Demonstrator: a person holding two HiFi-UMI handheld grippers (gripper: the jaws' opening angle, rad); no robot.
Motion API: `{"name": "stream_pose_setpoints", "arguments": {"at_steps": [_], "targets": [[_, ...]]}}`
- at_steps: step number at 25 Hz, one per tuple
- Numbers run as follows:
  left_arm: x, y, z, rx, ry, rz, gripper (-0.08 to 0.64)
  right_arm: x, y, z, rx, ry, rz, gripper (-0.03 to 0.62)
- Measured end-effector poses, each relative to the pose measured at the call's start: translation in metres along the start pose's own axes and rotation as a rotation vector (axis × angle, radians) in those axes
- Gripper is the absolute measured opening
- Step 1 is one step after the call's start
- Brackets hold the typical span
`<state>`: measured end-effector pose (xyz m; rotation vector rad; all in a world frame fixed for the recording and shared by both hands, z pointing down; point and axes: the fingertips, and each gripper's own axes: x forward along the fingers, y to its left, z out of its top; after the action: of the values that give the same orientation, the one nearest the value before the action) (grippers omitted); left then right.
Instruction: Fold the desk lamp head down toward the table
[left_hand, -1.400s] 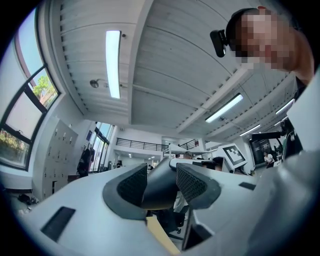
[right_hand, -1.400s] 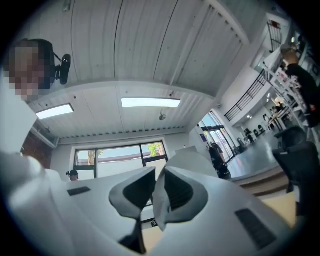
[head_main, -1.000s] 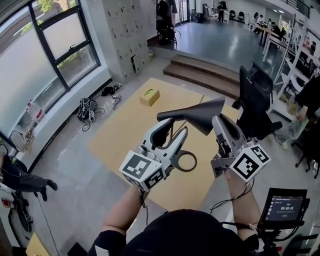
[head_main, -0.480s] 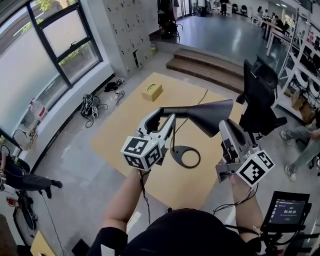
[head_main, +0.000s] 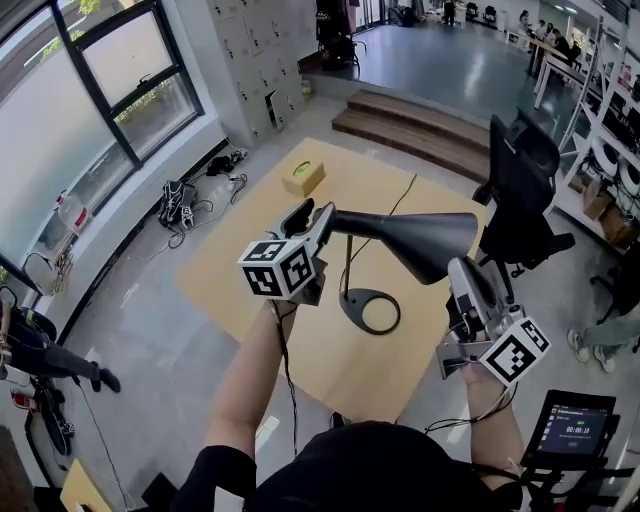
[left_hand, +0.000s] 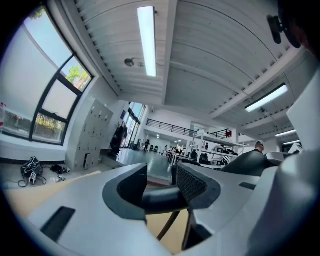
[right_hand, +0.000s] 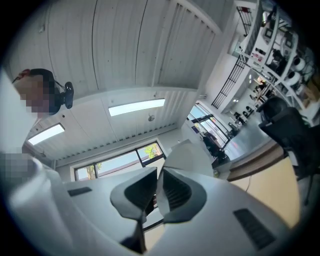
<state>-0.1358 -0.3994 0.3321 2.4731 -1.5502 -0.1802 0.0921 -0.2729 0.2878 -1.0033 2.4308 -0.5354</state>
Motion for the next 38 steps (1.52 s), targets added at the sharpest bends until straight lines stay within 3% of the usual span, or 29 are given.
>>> {"name": "stream_pose_setpoints", "arguments": {"at_steps": [6, 12, 21, 23, 26, 29, 32, 35, 38], "targets": [[0.006, -0.001, -0.007, -0.07, 0.014, -0.02, 0.19, -0.011, -0.011, -0.011, 0.038, 0.018, -0.015, 0.037], [0.002, -0.004, -0.013, -0.077, 0.035, -0.032, 0.19, -0.023, -0.021, -0.025, 0.057, 0.047, -0.036, 0.037], [0.001, -0.002, -0.012, -0.087, 0.031, -0.031, 0.19, -0.039, -0.027, -0.004, -0.02, 0.024, -0.119, 0.052], [0.001, -0.001, -0.011, -0.082, 0.034, -0.028, 0.19, -0.045, -0.033, 0.014, -0.069, -0.008, -0.168, 0.052], [0.0, 0.001, -0.01, -0.072, 0.041, -0.029, 0.19, -0.048, -0.04, 0.042, -0.232, -0.036, -0.237, 0.052], [0.0, 0.002, -0.01, -0.06, 0.045, -0.029, 0.19, -0.033, -0.033, 0.054, -0.441, 0.023, -0.227, 0.052], [-0.001, 0.002, -0.009, -0.044, 0.049, -0.025, 0.19, -0.016, -0.026, 0.045, -0.585, 0.13, -0.202, 0.052], [0.0, 0.001, -0.008, -0.04, 0.05, -0.026, 0.19, -0.007, -0.027, 0.027, -0.61, 0.22, -0.178, 0.052], [0.0, 0.0, -0.007, -0.042, 0.046, -0.031, 0.19, -0.01, -0.031, 0.017, -0.578, 0.238, -0.177, 0.052]]}}
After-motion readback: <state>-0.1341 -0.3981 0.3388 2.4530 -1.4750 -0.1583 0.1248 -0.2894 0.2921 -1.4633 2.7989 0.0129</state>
